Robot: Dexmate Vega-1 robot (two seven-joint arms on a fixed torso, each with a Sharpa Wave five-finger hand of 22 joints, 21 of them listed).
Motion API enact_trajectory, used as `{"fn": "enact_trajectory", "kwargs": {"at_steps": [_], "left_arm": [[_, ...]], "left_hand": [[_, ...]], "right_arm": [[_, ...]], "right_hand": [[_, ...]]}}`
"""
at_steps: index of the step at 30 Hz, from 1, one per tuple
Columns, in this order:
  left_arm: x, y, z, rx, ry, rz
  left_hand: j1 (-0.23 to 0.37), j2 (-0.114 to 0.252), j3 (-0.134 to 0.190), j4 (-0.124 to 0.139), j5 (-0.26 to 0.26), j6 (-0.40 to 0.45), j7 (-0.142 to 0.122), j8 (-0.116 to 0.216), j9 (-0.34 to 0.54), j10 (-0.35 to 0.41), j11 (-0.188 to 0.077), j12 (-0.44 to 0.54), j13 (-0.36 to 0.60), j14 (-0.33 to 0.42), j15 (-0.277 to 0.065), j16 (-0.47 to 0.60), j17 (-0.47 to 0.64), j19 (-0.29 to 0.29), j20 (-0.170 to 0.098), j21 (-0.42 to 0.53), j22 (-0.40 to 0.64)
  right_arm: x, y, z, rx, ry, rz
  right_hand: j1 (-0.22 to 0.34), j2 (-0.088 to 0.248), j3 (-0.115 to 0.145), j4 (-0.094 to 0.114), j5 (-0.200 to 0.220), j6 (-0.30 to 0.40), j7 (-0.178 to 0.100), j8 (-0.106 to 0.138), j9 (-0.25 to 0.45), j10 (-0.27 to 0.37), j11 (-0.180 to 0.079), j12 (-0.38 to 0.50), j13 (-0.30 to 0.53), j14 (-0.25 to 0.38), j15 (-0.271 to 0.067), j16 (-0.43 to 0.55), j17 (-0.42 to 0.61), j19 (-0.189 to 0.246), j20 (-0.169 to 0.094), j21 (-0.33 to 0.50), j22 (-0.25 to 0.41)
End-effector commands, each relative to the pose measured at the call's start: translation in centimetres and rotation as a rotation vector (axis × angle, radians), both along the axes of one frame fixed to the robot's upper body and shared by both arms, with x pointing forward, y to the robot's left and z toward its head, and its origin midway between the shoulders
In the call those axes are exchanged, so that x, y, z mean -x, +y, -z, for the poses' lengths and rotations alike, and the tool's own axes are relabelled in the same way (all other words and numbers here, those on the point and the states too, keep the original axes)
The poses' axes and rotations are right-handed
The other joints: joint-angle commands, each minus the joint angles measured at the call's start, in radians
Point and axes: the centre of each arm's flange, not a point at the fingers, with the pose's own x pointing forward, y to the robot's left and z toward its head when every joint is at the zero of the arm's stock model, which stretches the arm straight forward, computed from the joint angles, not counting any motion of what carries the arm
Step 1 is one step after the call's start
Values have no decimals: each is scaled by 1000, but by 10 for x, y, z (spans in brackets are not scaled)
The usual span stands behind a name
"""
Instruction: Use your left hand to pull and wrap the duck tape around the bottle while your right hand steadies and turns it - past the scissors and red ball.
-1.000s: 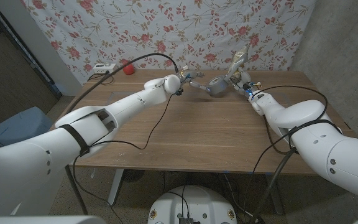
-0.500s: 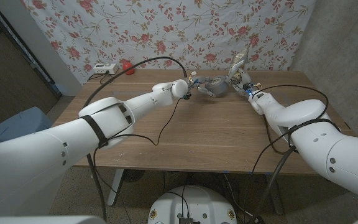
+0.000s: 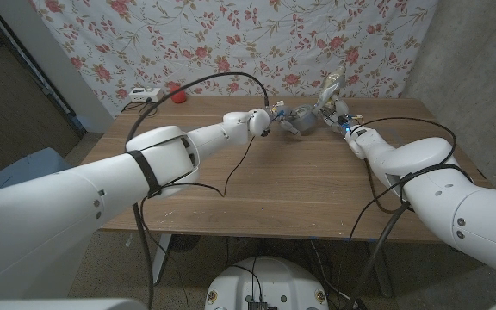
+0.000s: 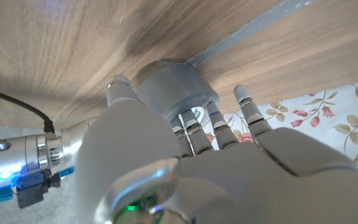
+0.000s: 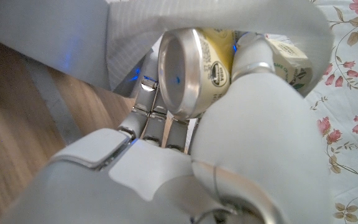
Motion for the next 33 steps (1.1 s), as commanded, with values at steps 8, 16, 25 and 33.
{"fn": "enact_trajectory", "kwargs": {"at_steps": [8, 16, 25, 33], "left_arm": [[9, -29, 22, -110, -299, -100], [19, -18, 20, 11, -473, -94], [39, 2, 9, 176, -682, -128], [69, 18, -9, 227, -869, -131]], "left_hand": [[284, 139, 216, -135, -172, 560, 35, 119, 6, 550, 2, 159, 73, 415, -198, 155, 56, 151, -107, 111, 9], [306, 124, 236, -139, -204, 605, 47, 125, 8, 593, 7, 181, 118, 467, -200, 196, 106, 153, -116, 137, 14], [320, 134, 263, -121, -170, 569, 72, 198, 120, 554, 11, 234, 274, 464, -199, 236, 227, 126, -76, 183, 31], [324, 127, 264, -118, -155, 573, 64, 219, 140, 554, 9, 248, 310, 460, -199, 233, 249, 130, -82, 194, 31]], "right_arm": [[4, -7, -1, 15, -51, -5], [5, -8, -3, 26, -69, -8], [4, -7, -2, 21, -56, -3], [3, -6, -1, 21, -42, 7]], "right_hand": [[88, 195, 279, 160, 6, 123, 57, -3, 2, 259, -88, 75, 216, 474, -321, 222, 264, -16, -29, -5, 1], [86, 195, 282, 158, 6, 126, 57, -5, 3, 261, -88, 75, 218, 474, -321, 223, 264, -16, -29, -5, 1], [83, 194, 284, 155, 6, 126, 58, -7, 4, 260, -87, 75, 220, 474, -321, 224, 264, -14, -32, -5, 0], [79, 194, 287, 153, 6, 128, 56, -8, 5, 262, -87, 74, 221, 472, -321, 223, 264, -18, -34, -6, 0]]}}
